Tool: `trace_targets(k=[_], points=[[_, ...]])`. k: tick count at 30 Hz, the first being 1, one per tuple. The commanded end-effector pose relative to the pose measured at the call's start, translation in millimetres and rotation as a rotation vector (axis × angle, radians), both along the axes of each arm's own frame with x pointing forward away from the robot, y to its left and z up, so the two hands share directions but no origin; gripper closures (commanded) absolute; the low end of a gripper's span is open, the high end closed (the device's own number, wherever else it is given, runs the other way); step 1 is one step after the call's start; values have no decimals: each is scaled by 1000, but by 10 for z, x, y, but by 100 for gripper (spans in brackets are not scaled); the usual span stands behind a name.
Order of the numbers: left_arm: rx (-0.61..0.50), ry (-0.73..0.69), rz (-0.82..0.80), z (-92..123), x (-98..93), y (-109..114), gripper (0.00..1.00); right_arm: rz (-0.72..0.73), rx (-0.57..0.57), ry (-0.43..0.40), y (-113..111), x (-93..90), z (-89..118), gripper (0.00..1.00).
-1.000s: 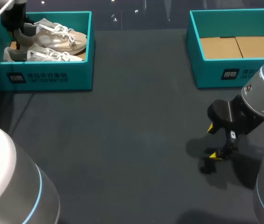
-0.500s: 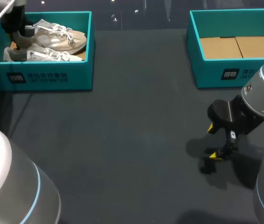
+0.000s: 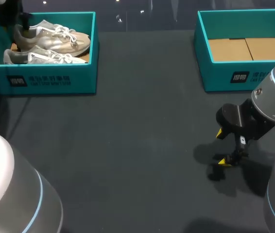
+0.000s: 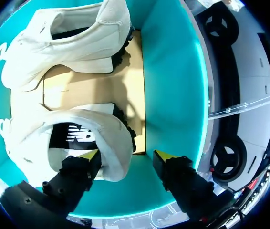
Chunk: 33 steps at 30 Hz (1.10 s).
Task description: Take the shoe out of the shoebox, open the shoe tongue, remove and reinsert the insole, then place the shoe into the shoebox
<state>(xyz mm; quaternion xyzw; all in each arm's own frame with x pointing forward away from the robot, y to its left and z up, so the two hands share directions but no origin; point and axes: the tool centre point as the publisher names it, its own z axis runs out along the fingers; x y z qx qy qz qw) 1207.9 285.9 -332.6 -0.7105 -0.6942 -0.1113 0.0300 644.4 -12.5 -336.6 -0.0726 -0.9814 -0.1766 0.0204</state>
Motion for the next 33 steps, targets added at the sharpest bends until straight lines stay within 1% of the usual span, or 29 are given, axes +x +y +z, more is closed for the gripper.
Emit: trace_targets(k=[1,2,4,11,13,16,21,25,33], points=[[-18,-30,-13,270,-260,-43,23,0,1,-3,-8,-18,1,0],[-25,-35,-16,322,-289,-58,16,0,1,-3,-8,-18,1,0],[-39,-45,-24,425,-354,-88,0,0,1,-3,-8,-18,1,0],[-72,-48,-27,762,-677,-110,0,0,1,-3,-8,-18,1,0],[-84,-43,-28,841,-770,-107,0,0,1,-3,-8,-18,1,0],[-86,-42,-26,903,-916,-110,0,0,1,-3,-8,-18,1,0],[-90,-25,-13,921,-1091,-111,0,0,1,-3,-8,-18,1,0],[-94,-22,-19,883,-1264,-111,0,0,1,-3,-8,-18,1,0],[-113,18,2,852,-1391,-47,0,0,1,-3,-8,-18,1,0]])
